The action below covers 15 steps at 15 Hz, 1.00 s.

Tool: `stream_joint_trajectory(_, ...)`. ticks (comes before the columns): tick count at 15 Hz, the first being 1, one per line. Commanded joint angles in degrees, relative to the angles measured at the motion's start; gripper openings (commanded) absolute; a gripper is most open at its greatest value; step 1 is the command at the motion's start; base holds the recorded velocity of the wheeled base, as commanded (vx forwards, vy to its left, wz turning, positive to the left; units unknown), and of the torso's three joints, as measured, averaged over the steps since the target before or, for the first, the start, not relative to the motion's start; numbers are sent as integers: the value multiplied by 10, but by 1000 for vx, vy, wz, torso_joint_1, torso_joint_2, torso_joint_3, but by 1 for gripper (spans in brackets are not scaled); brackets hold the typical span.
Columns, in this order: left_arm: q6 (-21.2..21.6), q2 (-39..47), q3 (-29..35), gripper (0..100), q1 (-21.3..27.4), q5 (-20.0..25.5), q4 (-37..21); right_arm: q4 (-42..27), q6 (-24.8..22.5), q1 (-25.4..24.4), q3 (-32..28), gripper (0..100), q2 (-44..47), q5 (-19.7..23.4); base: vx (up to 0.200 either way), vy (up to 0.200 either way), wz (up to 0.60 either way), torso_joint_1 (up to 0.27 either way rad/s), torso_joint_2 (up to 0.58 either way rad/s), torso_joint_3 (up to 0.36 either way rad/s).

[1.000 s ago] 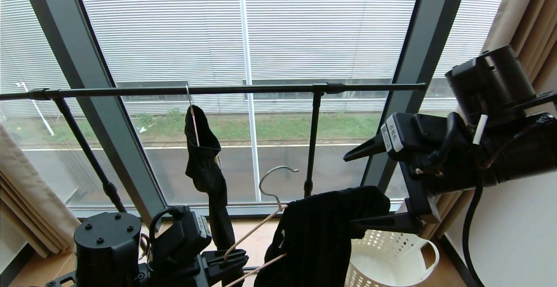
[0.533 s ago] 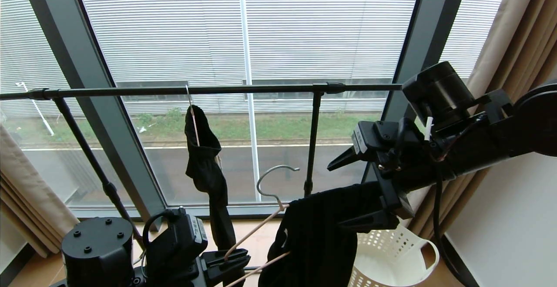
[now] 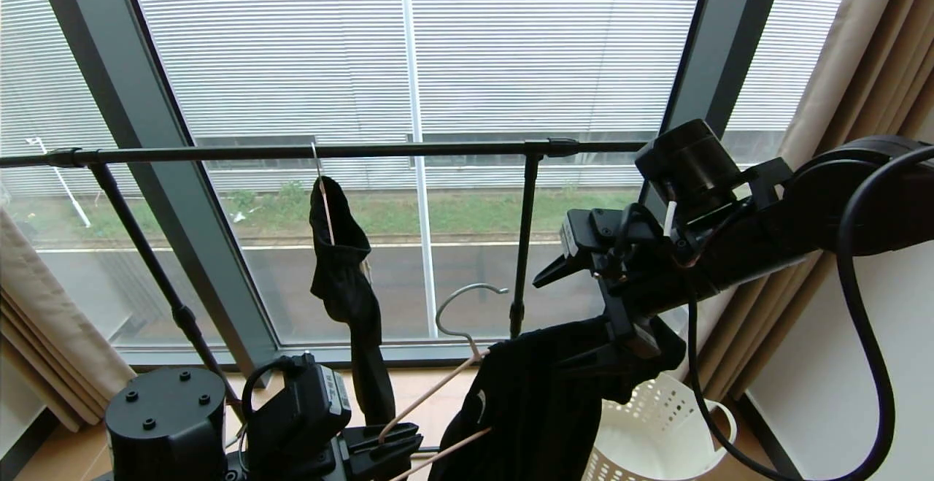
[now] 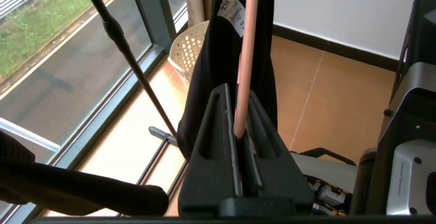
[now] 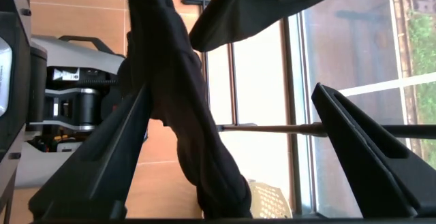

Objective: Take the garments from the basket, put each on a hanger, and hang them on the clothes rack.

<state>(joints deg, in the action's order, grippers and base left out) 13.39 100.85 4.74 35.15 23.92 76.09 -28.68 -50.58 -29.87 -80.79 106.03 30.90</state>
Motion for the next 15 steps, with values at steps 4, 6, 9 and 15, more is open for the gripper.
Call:
stream_joint_trajectory(4,0,0,0,0,0,0,0,0,0,0,-2,100,14,-2,0,0,0,0,0,0)
stream_joint_trajectory(6,0,0,0,0,1,0,1,1,0,0,-2,100,22,-2,0,0,0,0,0,0)
stream_joint_trajectory(9,0,0,0,0,1,0,1,1,0,0,-2,100,24,-2,0,0,0,0,0,0)
stream_joint_trajectory(15,0,1,2,0,2,0,1,1,0,0,-2,100,31,-2,0,0,0,0,0,0)
